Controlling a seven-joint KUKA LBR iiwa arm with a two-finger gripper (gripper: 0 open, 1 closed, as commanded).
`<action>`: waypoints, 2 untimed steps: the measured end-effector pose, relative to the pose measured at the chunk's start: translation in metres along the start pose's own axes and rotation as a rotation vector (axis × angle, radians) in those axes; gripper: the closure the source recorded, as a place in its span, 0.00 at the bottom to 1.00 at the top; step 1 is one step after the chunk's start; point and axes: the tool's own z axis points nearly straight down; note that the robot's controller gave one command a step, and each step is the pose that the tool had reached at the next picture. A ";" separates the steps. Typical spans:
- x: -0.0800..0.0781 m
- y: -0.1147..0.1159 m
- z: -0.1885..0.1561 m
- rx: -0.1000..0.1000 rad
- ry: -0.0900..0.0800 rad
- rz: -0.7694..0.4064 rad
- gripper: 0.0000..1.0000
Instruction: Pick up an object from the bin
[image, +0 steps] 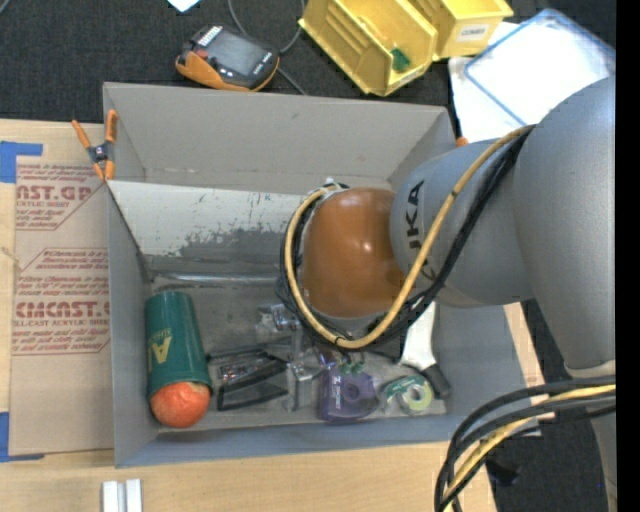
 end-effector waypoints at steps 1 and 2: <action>-0.071 -0.040 0.013 -0.002 -0.003 -0.011 1.00; -0.071 -0.040 0.013 -0.003 -0.003 -0.011 1.00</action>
Offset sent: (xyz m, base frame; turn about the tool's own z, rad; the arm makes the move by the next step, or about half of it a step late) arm 0.0000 0.0000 0.0000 0.0000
